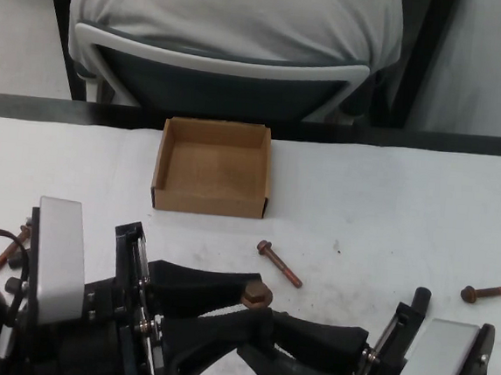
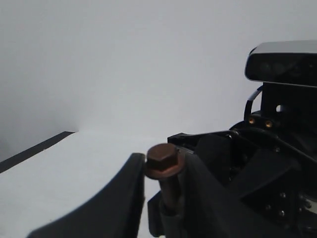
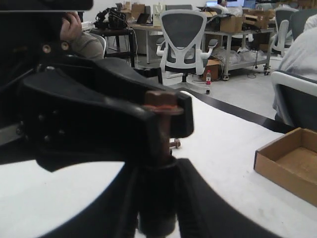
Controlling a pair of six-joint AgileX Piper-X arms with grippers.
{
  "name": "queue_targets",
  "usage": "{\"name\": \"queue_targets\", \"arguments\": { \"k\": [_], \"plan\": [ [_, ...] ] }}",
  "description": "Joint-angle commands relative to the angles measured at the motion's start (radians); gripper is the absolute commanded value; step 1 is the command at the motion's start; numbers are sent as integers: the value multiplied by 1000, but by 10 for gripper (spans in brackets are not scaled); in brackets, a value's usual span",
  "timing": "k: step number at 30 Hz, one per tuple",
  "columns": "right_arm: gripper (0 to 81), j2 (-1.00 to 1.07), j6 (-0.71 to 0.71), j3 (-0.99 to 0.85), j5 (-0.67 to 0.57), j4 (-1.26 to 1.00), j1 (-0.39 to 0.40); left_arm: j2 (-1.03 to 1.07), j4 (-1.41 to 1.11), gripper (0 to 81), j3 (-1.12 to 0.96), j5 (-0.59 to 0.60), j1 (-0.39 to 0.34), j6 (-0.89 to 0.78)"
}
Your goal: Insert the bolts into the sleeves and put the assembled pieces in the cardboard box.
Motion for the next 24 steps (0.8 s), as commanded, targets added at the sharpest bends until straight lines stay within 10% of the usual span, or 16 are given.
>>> {"name": "queue_targets", "arguments": {
  "k": [1,4,11,24],
  "plan": [
    [2,-13,-6,-14,3,-76,2,-2,-25,8,4,23,-3,101],
    [2,-13,-6,-14,3,-76,2,-2,-25,62,4,27,-3,111],
    [2,-13,-2,-14,3,-76,2,-2,-6,537,4,-73,-3,86],
    [2,-13,28,-55,4,61,-12,-14,46,489,4,36,311,-66]
  ]
}}
